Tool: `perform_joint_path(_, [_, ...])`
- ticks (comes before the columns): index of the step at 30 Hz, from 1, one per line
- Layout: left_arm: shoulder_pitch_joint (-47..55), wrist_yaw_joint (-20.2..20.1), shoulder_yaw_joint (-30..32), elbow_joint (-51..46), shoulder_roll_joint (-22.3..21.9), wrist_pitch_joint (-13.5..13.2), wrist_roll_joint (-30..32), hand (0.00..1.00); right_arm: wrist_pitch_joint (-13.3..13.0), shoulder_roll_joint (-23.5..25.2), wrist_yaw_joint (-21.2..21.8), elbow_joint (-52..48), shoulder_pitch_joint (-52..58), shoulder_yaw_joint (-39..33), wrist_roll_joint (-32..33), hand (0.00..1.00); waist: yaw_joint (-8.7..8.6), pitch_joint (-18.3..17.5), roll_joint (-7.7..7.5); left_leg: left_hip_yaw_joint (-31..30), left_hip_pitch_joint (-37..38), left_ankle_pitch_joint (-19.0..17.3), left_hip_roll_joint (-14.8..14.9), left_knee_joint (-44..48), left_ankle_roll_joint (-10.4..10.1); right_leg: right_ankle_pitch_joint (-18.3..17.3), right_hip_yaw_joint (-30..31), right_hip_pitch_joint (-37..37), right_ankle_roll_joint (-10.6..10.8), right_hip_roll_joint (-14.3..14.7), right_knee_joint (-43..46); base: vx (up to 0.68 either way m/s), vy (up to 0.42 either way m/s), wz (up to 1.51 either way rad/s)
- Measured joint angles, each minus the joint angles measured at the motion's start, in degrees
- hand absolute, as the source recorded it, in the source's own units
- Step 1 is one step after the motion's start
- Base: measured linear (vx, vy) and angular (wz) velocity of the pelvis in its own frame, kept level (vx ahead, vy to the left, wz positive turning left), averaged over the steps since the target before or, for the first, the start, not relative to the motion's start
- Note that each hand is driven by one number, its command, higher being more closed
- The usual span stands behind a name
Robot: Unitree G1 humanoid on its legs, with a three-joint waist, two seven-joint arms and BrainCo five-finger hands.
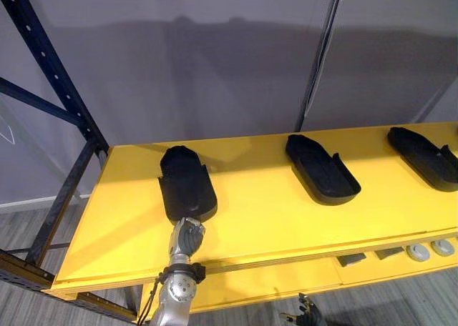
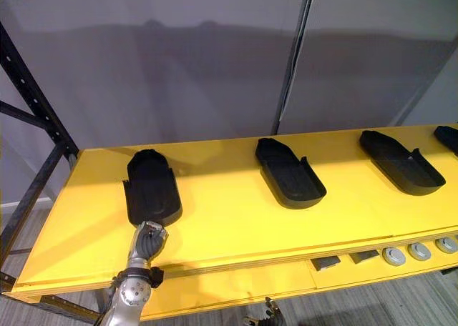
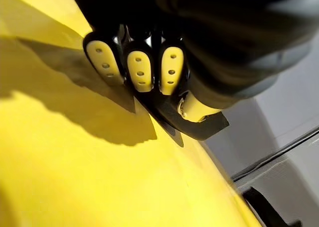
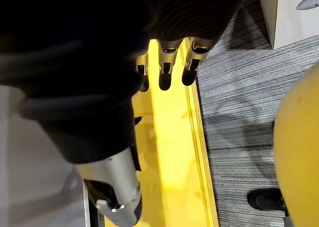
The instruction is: Walk over and take plastic housings, then place them on the shelf
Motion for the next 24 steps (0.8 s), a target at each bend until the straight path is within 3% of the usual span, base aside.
perform_joint_path(9, [-2.3,1.4,3.3,2.2,0.7,2.0,0.0,1.00,0.1,0.0,0.3,2.3,-1.4,-1.0,-1.0,0.00,-0.07,0.0,-0.10,-0.3,0.8,0.0,0.0,0.0,0.0,0.0,-0.1,1.1,0.0,0.0,-0.3,-0.02,-0.010,0.01])
perform_joint_path(16, [-2.3,1.7,4.3,1.8,0.7,2.1,-0.1,1.00,0.1,0.0,0.3,2.4,-1.5,-1.0,-1.0,0.00,-0.02,0.2,-0.39,-0.4,0.7,0.0,-0.2,0.0,0.0,0.0,-0.2,1.0,0.0,-0.2,-0.4,-0.03,-0.004,0.00])
perform_joint_path(20, [-0.3,2.2,3.2,-6.0,0.4,1.9,-1.4,1.00,0.0,0.3,0.3,2.4,-1.4,-1.0,-1.0,0.00,-0.06,0.5,-1.26,-0.4,0.2,0.0,-0.1,0.0,0.0,0.1,-0.1,0.5,0.0,-0.3,-0.1,0.00,0.000,0.00])
perform_joint_path(24, [2.2,3.8,1.6,-19.4,0.4,-2.0,-3.9,1.00,0.0,0.4,0.2,2.3,-1.4,-1.1,-1.0,0.00,0.00,0.5,-1.39,-0.6,-0.1,0.0,0.0,0.0,0.0,0.8,-0.1,0.5,0.1,-0.1,0.2,0.00,-0.001,0.01])
